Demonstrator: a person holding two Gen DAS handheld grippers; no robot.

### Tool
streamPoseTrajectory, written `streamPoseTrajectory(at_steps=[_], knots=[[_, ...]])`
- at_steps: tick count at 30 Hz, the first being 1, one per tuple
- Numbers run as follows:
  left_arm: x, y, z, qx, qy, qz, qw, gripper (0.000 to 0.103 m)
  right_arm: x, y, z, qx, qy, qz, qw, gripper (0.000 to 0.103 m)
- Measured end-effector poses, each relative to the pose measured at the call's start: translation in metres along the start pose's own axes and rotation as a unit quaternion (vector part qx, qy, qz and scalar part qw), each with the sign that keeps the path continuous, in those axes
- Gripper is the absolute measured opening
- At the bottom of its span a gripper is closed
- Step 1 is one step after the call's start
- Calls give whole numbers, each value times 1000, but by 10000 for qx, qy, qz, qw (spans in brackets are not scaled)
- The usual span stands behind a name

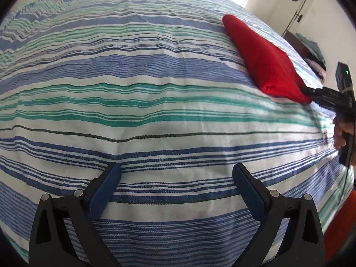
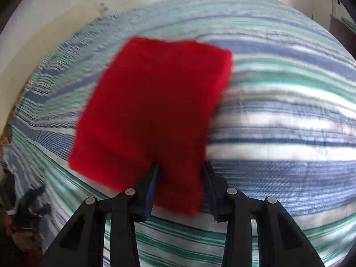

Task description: Fold small clothes

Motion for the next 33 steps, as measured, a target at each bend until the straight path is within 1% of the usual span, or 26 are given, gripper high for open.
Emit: streamPoseTrajectory(at_steps=[1,2,3,4,5,6,8,9,10,13,14,15,18,19,20,21,22,23,24,25,26,28,30,33], knots=[[-9,3,-8,-172,85,393,9990,98,-14,2,-2,133,200,-157,9996,43],[-21,9,-22,-379,279,920,9947,99,-31,4,-6,214,456,-314,9982,45],[-28,14,-35,-492,419,1198,9907,99,-46,5,-9,245,668,-495,9962,55],[-32,23,-59,-585,578,1438,9862,99,-59,8,-16,277,861,-627,9939,67],[-32,30,-77,-595,629,1531,9844,99,-67,12,-24,335,969,-696,9923,72],[-26,44,-101,-541,637,1653,9827,99,-70,16,-33,414,990,-828,9908,74],[-10,68,-133,-348,562,1811,9813,99,-63,26,-54,695,843,-1246,9862,74],[4,81,-147,-198,430,1889,9809,99,-53,32,-65,844,715,-1433,9835,74],[22,94,-159,-77,236,1881,9818,99,-41,38,-77,1008,612,-1531,9811,74],[70,112,-171,5,-319,1804,9831,99,-3,51,-99,1368,372,-1626,9765,74],[79,115,-172,-9,-408,1858,9817,99,7,55,-102,1474,328,-1637,9749,74],[89,119,-172,-35,-499,1954,9795,99,17,58,-107,1569,261,-1747,9717,74],[101,128,-172,-78,-545,2125,9756,99,43,57,-119,1713,149,-2163,9611,74],[105,132,-171,-34,-601,2192,9738,95,50,53,-124,1707,128,-2273,9586,73],[108,135,-170,59,-633,2128,9750,81,54,50,-128,1665,97,-2317,9584,68],[110,136,-167,126,-706,2087,9754,34,58,45,-129,1592,43,-2295,9602,49],[112,136,-167,49,-847,2064,9748,32,63,40,-127,1492,-74,-2114,9659,19],[107,135,-168,-45,-775,2073,9752,31,64,36,-127,1390,-112,-1861,9726,19],[98,136,-170,-11,-689,2009,9772,29,59,31,-128,1249,-28,-1650,9783,18],[88,137,-170,54,-590,1939,9792,29,50,23,-131,1069,143,-1482,9831,17],[77,138,-171,147,-461,1861,9813,29,40,17,-133,934,291,-1402,9853,17],[51,140,-174,284,-186,1739,9842,29,17,-2,-138,631,555,-1335,9875,17],[27,136,-178,323,42,1758,9839,29,-5,-20,-142,302,788,-1250,9886,17],[-4,130,-183,376,283,1792,9827,29,-30,-46,-148,89,1084,-1363,9847,17]])
Point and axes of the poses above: each gripper's, at about its wrist camera, not at the fingertips, and x roughly the way its jaws point, y to its right, z to its underside, the point moved 7 cm from there along x, roughly the way its jaws point, and after that the axes turned 9 degrees about -y, right-handed, at the moved point
